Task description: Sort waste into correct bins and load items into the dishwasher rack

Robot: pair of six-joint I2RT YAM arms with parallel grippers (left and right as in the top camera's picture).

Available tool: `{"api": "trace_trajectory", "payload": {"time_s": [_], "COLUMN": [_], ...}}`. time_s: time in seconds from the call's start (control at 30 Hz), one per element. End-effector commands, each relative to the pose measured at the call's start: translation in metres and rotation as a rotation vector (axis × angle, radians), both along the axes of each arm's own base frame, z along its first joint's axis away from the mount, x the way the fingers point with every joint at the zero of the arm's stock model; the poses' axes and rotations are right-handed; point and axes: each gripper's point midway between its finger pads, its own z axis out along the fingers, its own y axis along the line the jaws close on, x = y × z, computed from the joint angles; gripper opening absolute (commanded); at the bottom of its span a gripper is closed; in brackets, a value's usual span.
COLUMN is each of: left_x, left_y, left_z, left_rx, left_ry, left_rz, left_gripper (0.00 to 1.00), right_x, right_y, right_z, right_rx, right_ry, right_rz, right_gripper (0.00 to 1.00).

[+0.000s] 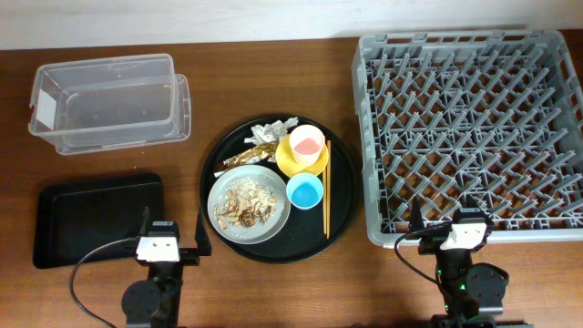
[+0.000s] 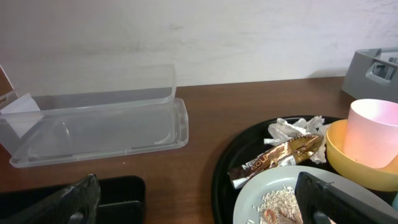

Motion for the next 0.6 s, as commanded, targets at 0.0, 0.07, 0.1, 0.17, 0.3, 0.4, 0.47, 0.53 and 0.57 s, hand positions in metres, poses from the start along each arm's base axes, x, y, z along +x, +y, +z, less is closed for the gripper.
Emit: {"api": "trace_trajectory", "payload": {"time_s": [0.0,0.07,0.1,0.17,0.3,0.4,0.47,0.53,0.57], "left_x": [0.0,0.0,0.0,0.0,0.0,-0.008,-0.024,-0.034,-0.036], "left_y": [0.001,0.001,0.001,0.001,0.001,-0.052,-0.085,-0.097,-0.097], "left_z": [-0.001,-0.001,-0.001,-0.001,0.0,0.028,0.045,0.06,0.07], "left_rx": [-0.009,-0.009,-0.009,-0.009,-0.013,-0.147,-0.155,-0.132,-0.131], "left_ry": [-0.002,-0.002,-0.002,-0.003,-0.005,-0.096,-0.15,-0.215,-0.254], "left_rz": [0.008,0.008,0.008,0.008,0.005,-0.305,-0.517,-0.608,-0.611], "left_gripper": [0.99,0.99,0.99,0.99,0.99,0.99,0.99,0.99,0.99], "right_x": [0.0,0.0,0.0,0.0,0.0,0.0,0.0,0.0,0.0], "right_y": [-0.004,-0.004,-0.004,-0.004,-0.004,-0.004,-0.004,-0.004,-0.004], "right_z": [-0.002,-0.002,-0.002,-0.002,-0.002,-0.002,-0.002,-0.002,-0.002], "right_rx": [0.0,0.0,0.0,0.0,0.0,0.0,0.0,0.0,0.0], "right_ry": [0.002,0.002,0.002,0.002,0.002,0.002,0.002,0.002,0.002], "right_rz": [-0.019,-0.019,-0.019,-0.019,-0.019,-0.019,-0.019,-0.019,-0.019], "right_gripper": [0.98,0.98,0.98,0.99,0.98,0.98,0.98,0.98,0.98]}}
